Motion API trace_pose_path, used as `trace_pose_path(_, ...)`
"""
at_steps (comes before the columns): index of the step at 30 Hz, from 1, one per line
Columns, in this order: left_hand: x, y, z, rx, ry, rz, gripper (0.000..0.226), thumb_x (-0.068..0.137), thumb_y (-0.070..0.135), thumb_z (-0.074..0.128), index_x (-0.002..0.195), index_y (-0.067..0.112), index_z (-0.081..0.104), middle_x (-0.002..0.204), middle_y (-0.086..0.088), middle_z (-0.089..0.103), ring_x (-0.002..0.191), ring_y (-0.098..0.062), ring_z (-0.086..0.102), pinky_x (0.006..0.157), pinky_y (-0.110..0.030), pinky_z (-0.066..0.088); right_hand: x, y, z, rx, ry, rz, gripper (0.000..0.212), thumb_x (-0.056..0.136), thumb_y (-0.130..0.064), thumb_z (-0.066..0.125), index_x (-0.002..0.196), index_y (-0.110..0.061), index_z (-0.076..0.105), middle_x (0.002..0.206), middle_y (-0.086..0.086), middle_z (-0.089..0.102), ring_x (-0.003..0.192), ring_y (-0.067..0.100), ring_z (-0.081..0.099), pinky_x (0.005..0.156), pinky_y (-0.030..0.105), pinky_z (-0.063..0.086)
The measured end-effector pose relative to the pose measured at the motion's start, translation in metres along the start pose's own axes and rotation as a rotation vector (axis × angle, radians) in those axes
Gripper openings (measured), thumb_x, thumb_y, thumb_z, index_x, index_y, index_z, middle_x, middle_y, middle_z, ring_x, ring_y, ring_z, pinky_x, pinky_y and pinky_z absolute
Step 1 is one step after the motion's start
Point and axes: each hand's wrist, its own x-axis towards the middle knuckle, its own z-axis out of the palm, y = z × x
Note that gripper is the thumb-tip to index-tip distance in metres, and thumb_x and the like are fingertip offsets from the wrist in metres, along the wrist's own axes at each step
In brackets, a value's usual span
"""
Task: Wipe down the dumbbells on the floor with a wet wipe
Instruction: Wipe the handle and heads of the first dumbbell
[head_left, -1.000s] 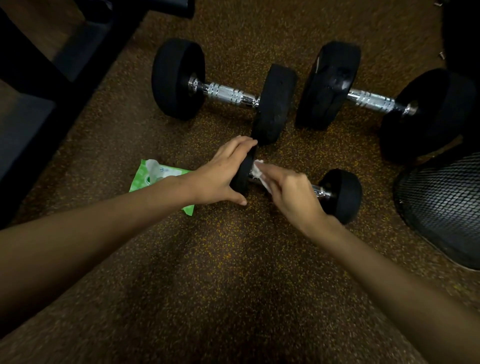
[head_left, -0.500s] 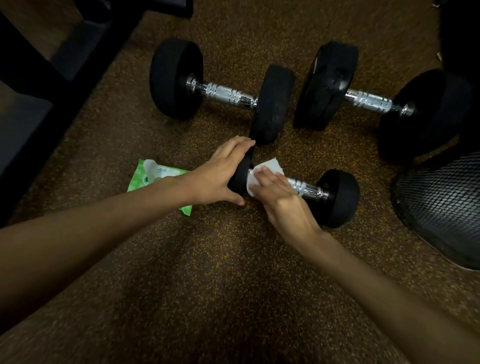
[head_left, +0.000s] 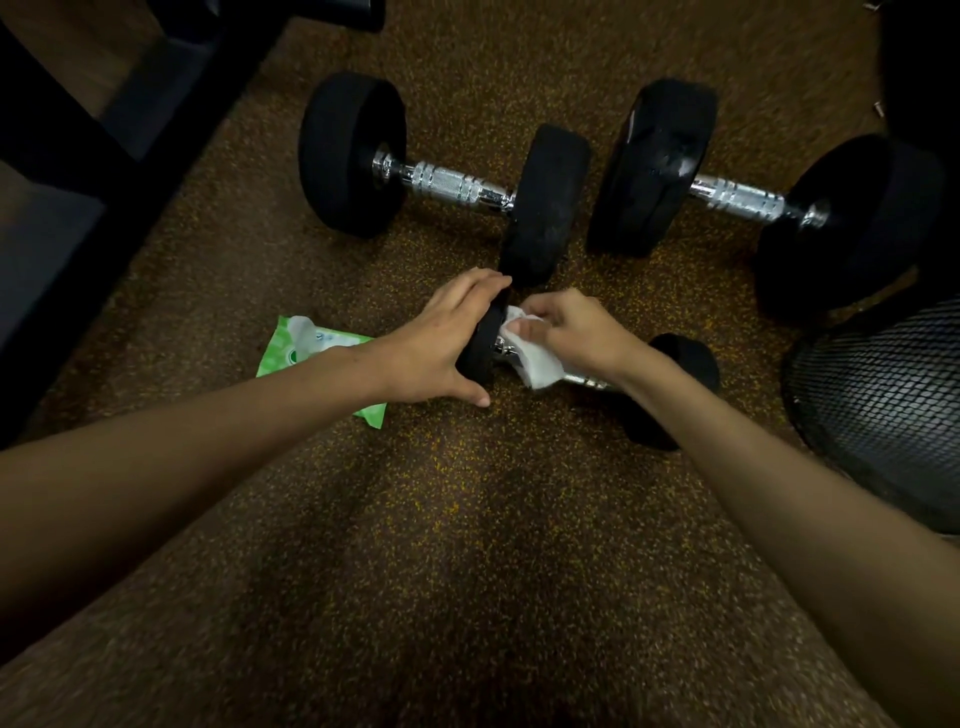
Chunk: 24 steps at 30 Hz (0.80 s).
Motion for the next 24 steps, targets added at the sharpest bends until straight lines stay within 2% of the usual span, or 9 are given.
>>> trace_pose_path(2,-0.001,-0.001,0.001,0.000,0.002,0.005,0.119,0.062,0.032,0.086,0.150,0.015,0.008,0.154,-0.002,0.008,0.144,-0.019,0.004,0.116,-0.031,0.013,-0.007,-0.003,0.008,-0.105,0.024,-0.022,0.019,0.096,-0.029,0.052,0.089,-0.013,0.061,0.074,-0.001,0.056,0.075,0.017,0.055,0.057,0.026,0.039)
trace_pose_path(4,-0.002,-0.001,0.001,-0.003,0.010,0.017,0.118,0.063,0.030,0.086,0.150,0.015,0.009,0.154,-0.003,0.008,0.144,-0.018,0.002,0.115,-0.027,0.010,-0.014,-0.004,0.021,-0.275,0.016,-0.054,0.023,0.098,-0.027,0.048,0.113,-0.012,0.057,0.098,0.010,0.064,0.095,0.028,0.060,0.073,0.033,0.047)
trace_pose_path(6,-0.003,-0.001,0.002,-0.007,0.020,0.027,0.117,0.063,0.029,0.086,0.150,0.014,0.010,0.154,-0.003,0.009,0.144,-0.017,0.001,0.114,-0.025,0.008,-0.020,-0.001,0.037,-0.606,0.090,-0.104,0.040,0.098,-0.023,0.046,0.134,-0.005,0.044,0.118,0.017,0.060,0.108,0.035,0.058,0.088,0.039,0.046)
trace_pose_path(7,-0.003,-0.001,0.002,-0.008,0.023,0.029,0.117,0.063,0.029,0.086,0.150,0.014,0.010,0.154,-0.003,0.009,0.144,-0.017,0.001,0.114,-0.025,0.007,-0.022,0.001,0.044,-0.753,0.156,-0.148,0.043,0.097,-0.021,0.044,0.135,-0.001,0.043,0.117,0.019,0.060,0.105,0.036,0.059,0.089,0.041,0.046)
trace_pose_path(9,-0.003,-0.001,0.002,-0.009,0.024,0.024,0.117,0.062,0.029,0.086,0.150,0.014,0.010,0.154,-0.004,0.009,0.144,-0.017,0.001,0.114,-0.024,0.007,-0.024,0.005,0.052,-0.893,0.285,-0.220,0.044,0.092,-0.022,0.039,0.122,0.006,0.054,0.095,0.019,0.066,0.083,0.035,0.066,0.075,0.039,0.053)
trace_pose_path(11,-0.003,0.000,0.002,-0.008,0.025,0.023,0.118,0.062,0.028,0.086,0.150,0.014,0.009,0.154,-0.004,0.009,0.144,-0.017,0.001,0.114,-0.024,0.008,-0.023,0.011,0.054,-0.898,0.402,-0.271,0.047,0.089,-0.027,0.035,0.111,0.004,0.062,0.081,0.014,0.067,0.069,0.031,0.065,0.065,0.036,0.054)
trace_pose_path(15,-0.003,0.002,0.001,-0.010,0.026,0.031,0.117,0.062,0.028,0.086,0.150,0.013,0.010,0.153,-0.003,0.010,0.143,-0.018,0.004,0.112,-0.022,0.008,-0.023,0.014,0.056,-0.882,0.410,-0.303,0.044,0.091,-0.026,0.037,0.113,0.003,0.061,0.087,0.015,0.068,0.074,0.031,0.066,0.071,0.037,0.054)
trace_pose_path(19,-0.003,0.002,0.002,0.009,0.032,0.032,0.118,0.061,0.029,0.087,0.150,0.013,0.011,0.153,-0.004,0.011,0.144,-0.019,0.005,0.114,-0.025,0.010,-0.026,0.021,0.062,-0.757,0.434,-0.392,0.038,0.085,-0.008,0.052,0.119,0.010,0.057,0.107,0.024,0.066,0.096,0.037,0.065,0.089,0.042,0.052)
trace_pose_path(24,-0.003,0.001,0.003,0.021,0.035,0.034,0.118,0.061,0.030,0.087,0.150,0.012,0.011,0.152,-0.004,0.011,0.143,-0.018,0.006,0.112,-0.021,0.009,-0.042,0.034,0.058,-0.848,0.406,-0.619,0.040,0.087,-0.002,0.045,0.123,0.010,0.057,0.124,0.028,0.059,0.117,0.040,0.056,0.103,0.048,0.042)
